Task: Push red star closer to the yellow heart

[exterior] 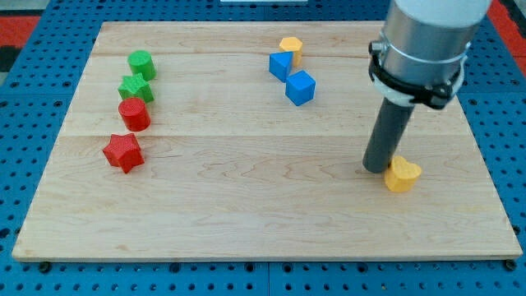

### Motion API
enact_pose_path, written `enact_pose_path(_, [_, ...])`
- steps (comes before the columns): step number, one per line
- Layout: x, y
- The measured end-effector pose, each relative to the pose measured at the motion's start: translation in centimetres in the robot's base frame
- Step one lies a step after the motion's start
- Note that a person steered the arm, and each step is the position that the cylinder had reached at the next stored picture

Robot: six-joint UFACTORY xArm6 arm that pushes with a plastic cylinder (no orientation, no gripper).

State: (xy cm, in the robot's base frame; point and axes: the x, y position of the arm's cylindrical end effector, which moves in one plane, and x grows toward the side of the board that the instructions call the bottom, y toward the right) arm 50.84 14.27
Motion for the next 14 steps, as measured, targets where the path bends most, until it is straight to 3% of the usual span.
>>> enact_pose_path(1, [-1.1,-9.1])
enact_pose_path(2, [-1.1,-25.5])
enact_pose_path(3, [0.1,-37.4])
enact_pose_path(4, [-2.4,-42.8])
enact_pose_path(5, [-5.0,-40.9])
enact_pose_path(6, [-3.1,-37.2])
enact_pose_path(8, [-7.5,-40.9])
enact_pose_path(11, [-3.9,-27.7])
enact_pose_path(12, [-3.5,-26.2])
enact_pose_path(14, [-7.0,-28.0])
